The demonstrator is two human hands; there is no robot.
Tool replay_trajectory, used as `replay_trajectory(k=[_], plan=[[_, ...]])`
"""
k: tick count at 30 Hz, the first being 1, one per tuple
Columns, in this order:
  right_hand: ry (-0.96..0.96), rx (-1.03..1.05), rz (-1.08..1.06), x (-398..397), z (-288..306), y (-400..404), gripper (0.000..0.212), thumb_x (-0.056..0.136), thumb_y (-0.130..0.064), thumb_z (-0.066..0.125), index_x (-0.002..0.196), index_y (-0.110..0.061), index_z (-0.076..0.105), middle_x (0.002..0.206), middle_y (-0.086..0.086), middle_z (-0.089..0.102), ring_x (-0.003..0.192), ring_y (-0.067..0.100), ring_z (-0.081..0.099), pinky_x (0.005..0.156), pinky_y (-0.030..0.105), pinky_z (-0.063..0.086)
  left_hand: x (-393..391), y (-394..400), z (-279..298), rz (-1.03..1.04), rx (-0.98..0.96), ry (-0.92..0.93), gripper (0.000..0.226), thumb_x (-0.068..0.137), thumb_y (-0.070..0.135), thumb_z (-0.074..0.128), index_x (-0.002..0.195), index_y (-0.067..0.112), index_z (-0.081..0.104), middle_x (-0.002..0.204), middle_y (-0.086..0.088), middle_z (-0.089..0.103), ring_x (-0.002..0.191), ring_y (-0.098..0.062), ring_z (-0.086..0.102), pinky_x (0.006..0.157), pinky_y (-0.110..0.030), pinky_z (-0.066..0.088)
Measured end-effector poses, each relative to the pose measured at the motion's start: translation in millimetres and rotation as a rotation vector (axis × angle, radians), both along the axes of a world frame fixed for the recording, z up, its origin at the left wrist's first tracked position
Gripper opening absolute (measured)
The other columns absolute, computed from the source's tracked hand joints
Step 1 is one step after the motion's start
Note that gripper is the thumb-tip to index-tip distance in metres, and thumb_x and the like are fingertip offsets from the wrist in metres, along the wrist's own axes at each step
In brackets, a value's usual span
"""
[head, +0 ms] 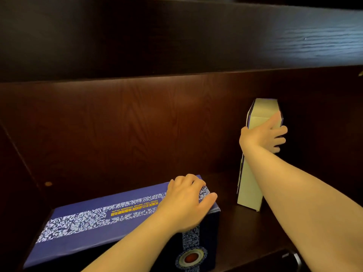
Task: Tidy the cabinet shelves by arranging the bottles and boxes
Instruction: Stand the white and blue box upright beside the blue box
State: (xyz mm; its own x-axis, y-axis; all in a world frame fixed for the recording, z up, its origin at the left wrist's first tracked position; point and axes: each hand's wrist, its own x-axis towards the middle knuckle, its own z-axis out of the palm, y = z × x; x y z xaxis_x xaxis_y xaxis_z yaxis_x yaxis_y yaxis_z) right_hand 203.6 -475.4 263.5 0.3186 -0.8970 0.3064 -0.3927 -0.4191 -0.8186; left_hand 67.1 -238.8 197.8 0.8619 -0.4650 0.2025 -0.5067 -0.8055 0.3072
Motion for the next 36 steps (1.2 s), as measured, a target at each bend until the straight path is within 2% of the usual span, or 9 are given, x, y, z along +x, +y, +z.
replay_trajectory(k=[10,17,21,23,26,31,34,35,36], plan=[[-0.055,-0.050,0.054,-14,-8,-26,0.099,0.070,-0.037,0.082,0.144,-0.036,0.017,0.145,0.016,0.030,0.117,0.039,0.038,0.090,0.056,0.037,0,-1,-1,-0.017,0.110,-0.052,0.064,0.095,0.065,0.034,0.145,0.025,0.039,0.148,0.006,0.037,0.135,-0.022,0.030,0.113,-0.050,0.023],[-0.144,-0.086,0.137,-36,-14,-54,0.092,0.064,-0.037,0.084,0.135,-0.034,0.026,0.140,0.015,0.036,0.119,0.039,0.040,0.088,0.057,0.041,0,-5,6,0.030,0.083,-0.007,0.066,0.093,0.067,0.038,0.145,0.026,0.041,0.149,0.005,0.038,0.133,-0.022,0.032,0.108,-0.038,0.029],[-0.176,-0.080,0.250,-54,-14,-72,0.094,0.061,-0.038,0.084,0.135,-0.034,0.027,0.138,0.012,0.037,0.121,0.037,0.040,0.088,0.058,0.042,21,-33,25,0.142,0.040,0.050,0.070,0.091,0.068,0.044,0.147,0.026,0.036,0.153,0.001,0.036,0.138,-0.027,0.030,0.106,-0.044,0.035],[-0.184,-0.089,0.309,-67,-17,-80,0.092,0.062,-0.040,0.082,0.136,-0.034,0.027,0.138,0.011,0.036,0.120,0.036,0.040,0.088,0.057,0.043,42,-58,39,0.185,-0.022,0.098,0.071,0.091,0.067,0.045,0.148,0.026,0.036,0.155,-0.003,0.037,0.141,-0.030,0.029,0.107,-0.048,0.036],[-0.195,-0.107,0.378,-87,-17,-91,0.089,0.066,-0.044,0.079,0.137,-0.034,0.027,0.136,0.009,0.036,0.118,0.033,0.040,0.089,0.055,0.045,75,-97,55,0.243,-0.123,0.176,0.069,0.092,0.066,0.046,0.147,0.025,0.039,0.153,-0.006,0.041,0.137,-0.031,0.038,0.107,-0.050,0.039],[-0.233,-0.122,0.535,-121,-22,-115,0.090,0.070,-0.043,0.081,0.140,-0.035,0.024,0.136,0.005,0.032,0.118,0.025,0.041,0.089,0.050,0.051,114,-144,59,0.336,-0.296,0.219,0.064,0.094,0.064,0.042,0.142,0.022,0.044,0.142,-0.004,0.053,0.122,-0.026,0.053,0.092,-0.036,0.041],[-0.288,-0.126,0.667,-138,-28,-133,0.092,0.071,-0.042,0.083,0.140,-0.036,0.023,0.137,0.001,0.031,0.117,0.019,0.043,0.086,0.036,0.053,128,-162,61,0.420,-0.511,0.243,0.057,0.097,0.062,0.037,0.134,0.020,0.050,0.110,0.006,0.061,0.097,-0.016,0.058,0.082,-0.037,0.041],[-0.306,-0.124,0.714,-143,-30,-138,0.092,0.071,-0.041,0.083,0.141,-0.037,0.024,0.136,-0.001,0.030,0.116,0.017,0.042,0.086,0.031,0.052,131,-165,63,0.431,-0.607,0.285,0.058,0.097,0.062,0.034,0.133,0.019,0.051,0.112,0.006,0.060,0.100,-0.018,0.058,0.088,-0.039,0.044],[-0.324,-0.116,0.764,-146,-31,-142,0.092,0.071,-0.040,0.084,0.141,-0.037,0.024,0.135,-0.005,0.030,0.115,0.012,0.042,0.085,0.025,0.049,135,-168,64,0.436,-0.720,0.341,0.066,0.097,0.063,0.032,0.143,0.017,0.045,0.130,0.003,0.058,0.117,-0.023,0.055,0.101,-0.043,0.041]])
